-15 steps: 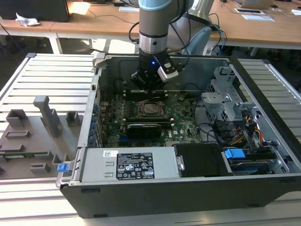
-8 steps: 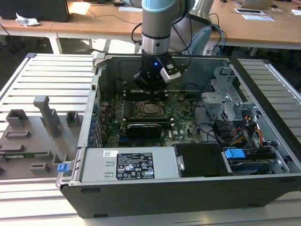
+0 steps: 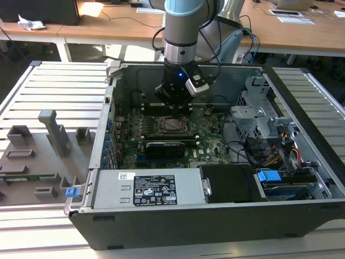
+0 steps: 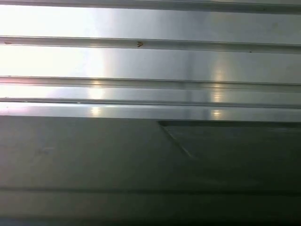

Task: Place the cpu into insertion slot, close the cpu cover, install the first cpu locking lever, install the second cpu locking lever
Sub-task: 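Install the first cpu locking lever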

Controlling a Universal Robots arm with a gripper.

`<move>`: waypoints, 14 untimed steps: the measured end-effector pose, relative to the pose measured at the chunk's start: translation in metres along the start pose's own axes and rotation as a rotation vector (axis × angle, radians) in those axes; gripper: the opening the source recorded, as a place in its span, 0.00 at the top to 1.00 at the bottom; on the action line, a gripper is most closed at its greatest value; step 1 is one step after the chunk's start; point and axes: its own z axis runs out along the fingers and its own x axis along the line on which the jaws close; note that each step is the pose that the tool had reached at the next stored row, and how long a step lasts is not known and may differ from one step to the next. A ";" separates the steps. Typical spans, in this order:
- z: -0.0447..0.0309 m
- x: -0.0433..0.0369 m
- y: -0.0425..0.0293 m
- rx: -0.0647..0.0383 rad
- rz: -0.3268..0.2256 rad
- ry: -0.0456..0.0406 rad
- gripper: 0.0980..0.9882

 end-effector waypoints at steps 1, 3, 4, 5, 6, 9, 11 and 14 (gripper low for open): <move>0.0004 -0.0004 0.0000 0.000 0.000 0.0000 0.99; 0.0012 -0.0011 0.0000 0.000 0.000 0.0000 0.99; 0.0017 -0.0015 0.0000 0.000 0.000 0.0002 0.99; 0.0020 -0.0018 -0.0001 0.001 0.000 0.0003 0.99; 0.0026 -0.0021 -0.0001 0.001 0.000 0.0005 0.99; 0.0051 -0.0030 0.0003 -0.001 0.000 -0.0011 0.99; 0.0056 -0.0031 0.0002 0.000 0.000 -0.0001 0.99; 0.0064 -0.0039 0.0001 0.003 0.000 0.0002 0.99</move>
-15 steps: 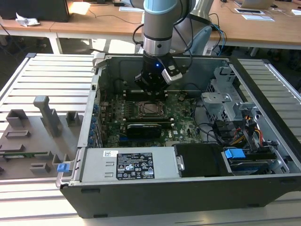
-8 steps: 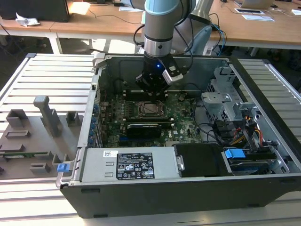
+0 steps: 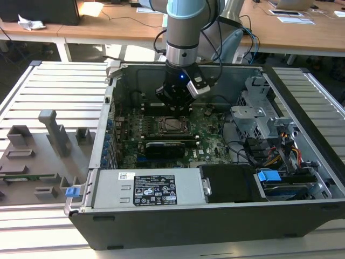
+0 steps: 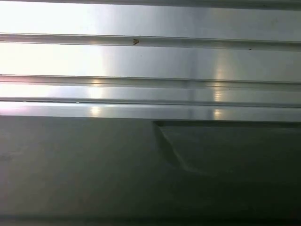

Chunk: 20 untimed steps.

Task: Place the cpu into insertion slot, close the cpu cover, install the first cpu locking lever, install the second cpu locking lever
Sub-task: 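Install the first cpu locking lever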

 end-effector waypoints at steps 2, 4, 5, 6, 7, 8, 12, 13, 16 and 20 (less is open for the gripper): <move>-0.0026 -0.0004 0.0002 0.006 0.000 -0.0015 0.99; -0.0069 -0.0002 -0.0002 0.013 0.000 0.0001 0.99; -0.0083 -0.0003 -0.0002 0.014 -0.001 0.0001 0.99; -0.0095 -0.0002 -0.0003 0.015 0.000 0.0001 0.99; -0.0102 -0.0003 -0.0004 0.017 -0.001 0.0002 0.99; -0.0104 -0.0002 -0.0008 0.017 -0.001 0.0001 0.99; -0.0104 -0.0002 -0.0044 0.018 -0.001 0.0002 0.99; -0.0103 -0.0001 -0.0057 0.018 -0.001 0.0002 0.99; -0.0101 0.0000 -0.0120 0.019 0.000 0.0003 0.99; -0.0097 0.0003 -0.0246 0.019 -0.001 0.0002 0.99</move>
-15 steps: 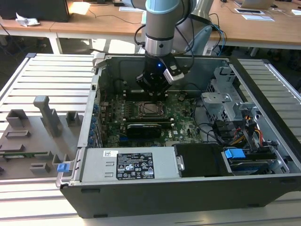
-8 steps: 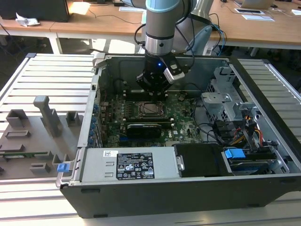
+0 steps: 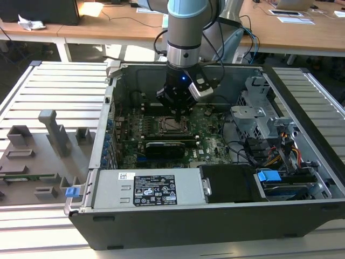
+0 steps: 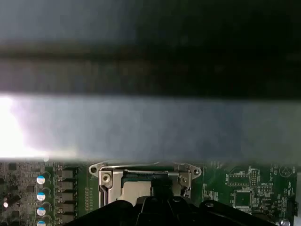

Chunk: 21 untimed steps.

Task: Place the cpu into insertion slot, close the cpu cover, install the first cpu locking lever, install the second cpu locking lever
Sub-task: 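Install the first cpu locking lever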

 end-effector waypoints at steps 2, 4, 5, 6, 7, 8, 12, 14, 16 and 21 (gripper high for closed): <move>0.0003 0.0001 -0.0063 0.001 0.000 0.0001 0.99; 0.0006 0.0002 -0.0114 0.002 0.000 0.0001 0.99; 0.0008 0.0003 -0.0144 0.003 0.000 0.0001 0.99; 0.0008 0.0003 -0.0157 0.003 0.000 0.0001 0.99; 0.0009 0.0003 -0.0162 0.003 0.000 0.0000 0.99; 0.0007 0.0004 -0.0162 0.003 0.000 0.0001 0.99; -0.0021 0.0003 -0.0164 0.003 0.000 0.0001 0.99; -0.0043 0.0002 -0.0165 0.004 0.000 0.0002 0.99; -0.0061 0.0002 -0.0165 0.007 0.000 0.0002 0.99; -0.0102 0.0001 -0.0168 0.016 0.000 0.0004 0.99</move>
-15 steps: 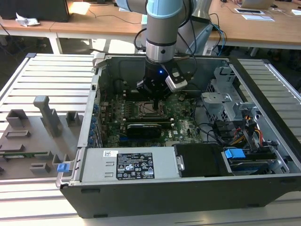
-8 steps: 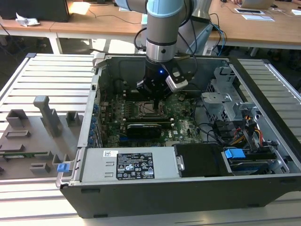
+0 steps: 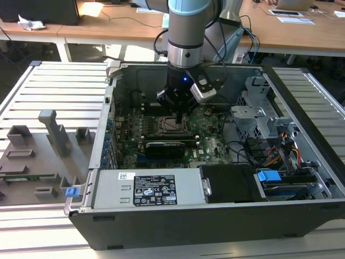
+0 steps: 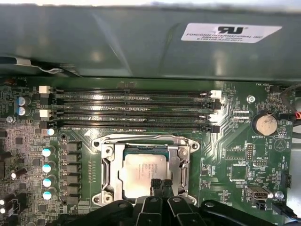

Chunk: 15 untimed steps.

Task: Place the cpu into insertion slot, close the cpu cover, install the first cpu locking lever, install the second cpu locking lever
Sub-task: 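Install the first cpu locking lever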

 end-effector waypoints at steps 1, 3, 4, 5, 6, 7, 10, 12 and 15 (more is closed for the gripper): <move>-0.0005 0.0000 0.0000 0.001 0.000 0.0000 0.99; -0.0017 -0.0001 -0.0001 0.003 0.000 0.0001 0.99; -0.0025 -0.0001 -0.0002 0.005 0.000 0.0001 0.99; -0.0037 -0.0002 -0.0003 0.006 0.000 0.0001 0.99; -0.0050 -0.0002 -0.0003 0.007 0.000 0.0002 0.99; -0.0069 -0.0004 -0.0005 0.009 0.000 0.0002 0.99; -0.0097 -0.0005 -0.0007 0.011 0.000 0.0002 0.99; -0.0122 -0.0005 -0.0008 0.013 0.000 0.0003 0.99; -0.0158 -0.0006 -0.0011 0.015 0.000 0.0003 0.99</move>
